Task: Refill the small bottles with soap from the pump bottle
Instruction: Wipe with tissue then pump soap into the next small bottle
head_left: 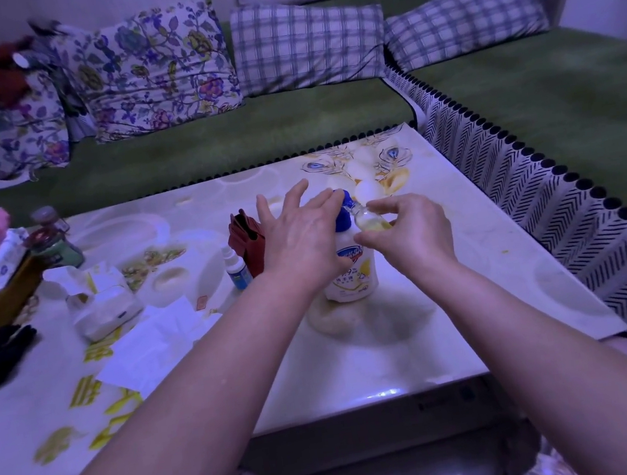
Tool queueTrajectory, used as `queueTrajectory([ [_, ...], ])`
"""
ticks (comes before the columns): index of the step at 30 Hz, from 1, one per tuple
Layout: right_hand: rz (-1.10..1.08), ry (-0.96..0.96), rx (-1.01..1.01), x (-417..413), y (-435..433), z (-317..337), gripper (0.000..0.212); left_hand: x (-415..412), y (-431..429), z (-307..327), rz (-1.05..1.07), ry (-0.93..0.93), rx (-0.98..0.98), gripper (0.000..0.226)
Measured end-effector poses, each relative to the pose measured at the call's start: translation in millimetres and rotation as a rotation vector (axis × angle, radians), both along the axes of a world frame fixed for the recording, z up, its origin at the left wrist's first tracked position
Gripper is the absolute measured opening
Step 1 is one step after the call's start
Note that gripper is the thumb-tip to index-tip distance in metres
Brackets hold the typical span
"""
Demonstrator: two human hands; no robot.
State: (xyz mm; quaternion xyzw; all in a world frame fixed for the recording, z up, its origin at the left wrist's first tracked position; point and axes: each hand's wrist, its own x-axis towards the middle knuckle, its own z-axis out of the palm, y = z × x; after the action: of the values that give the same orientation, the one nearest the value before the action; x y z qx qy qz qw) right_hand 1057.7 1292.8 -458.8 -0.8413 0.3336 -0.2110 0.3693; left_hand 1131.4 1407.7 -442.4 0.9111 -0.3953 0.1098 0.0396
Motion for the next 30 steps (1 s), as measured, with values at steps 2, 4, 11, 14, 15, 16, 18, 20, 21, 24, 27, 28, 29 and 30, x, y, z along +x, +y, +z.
queueTrajectory([
  [2, 0.001, -0.001, 0.002, 0.0, 0.3, -0.3, 0.048, -0.5, 0.2, 0.5, 0.003, 0.006, 0.005, 0.080],
  [4, 0.000, -0.002, 0.003, 0.3, 0.2, -0.7, 0.049, -0.8, 0.4, 0.7, 0.006, 0.010, 0.012, 0.081],
  [11, -0.004, -0.005, 0.007, -0.5, 0.9, 0.1, 0.049, -0.3, 0.5, 0.2, -0.001, 0.007, 0.005, 0.081],
  [14, -0.005, -0.006, 0.006, -1.0, 1.2, 0.4, 0.049, -0.4, 0.2, 0.2, 0.000, 0.002, 0.009, 0.082],
  [15, -0.005, -0.006, 0.005, -0.9, 1.1, 0.4, 0.049, -0.3, 0.1, 0.0, 0.000, 0.002, 0.008, 0.081],
  [16, -0.005, -0.005, 0.006, -0.7, 1.1, 0.3, 0.049, -0.3, 0.2, 0.1, 0.000, 0.004, 0.007, 0.081],
  [18, -0.006, -0.002, 0.005, -0.4, 0.6, 0.3, 0.049, -0.3, 0.1, 0.0, 0.000, 0.009, 0.007, 0.082],
  [20, -0.006, 0.004, 0.006, 0.0, 0.3, 0.6, 0.049, 0.1, 0.0, -0.2, 0.001, 0.010, 0.007, 0.082],
  [21, -0.006, 0.007, 0.004, 0.1, 0.3, 0.7, 0.049, 0.4, 0.1, -0.5, 0.000, 0.008, 0.007, 0.082],
  [24, -0.001, 0.008, -0.001, -0.4, 0.5, 1.6, 0.049, 0.7, 0.2, -0.9, 0.000, 0.007, 0.007, 0.083],
  [27, 0.002, 0.004, -0.003, -1.4, 0.2, 1.9, 0.049, 0.3, -0.4, -0.7, -0.001, 0.004, 0.021, 0.085],
  [28, 0.001, 0.002, -0.005, -1.4, 0.3, 1.7, 0.049, 0.5, -0.3, -0.7, -0.004, -0.003, 0.027, 0.086],
  [29, 0.000, -0.001, -0.006, -1.2, 0.4, 1.6, 0.048, 0.9, -0.1, -0.5, -0.007, -0.012, 0.032, 0.087],
  [30, -0.001, -0.002, -0.007, -0.9, 0.6, 1.4, 0.048, 1.4, 0.2, -0.2, -0.008, -0.018, 0.036, 0.088],
])
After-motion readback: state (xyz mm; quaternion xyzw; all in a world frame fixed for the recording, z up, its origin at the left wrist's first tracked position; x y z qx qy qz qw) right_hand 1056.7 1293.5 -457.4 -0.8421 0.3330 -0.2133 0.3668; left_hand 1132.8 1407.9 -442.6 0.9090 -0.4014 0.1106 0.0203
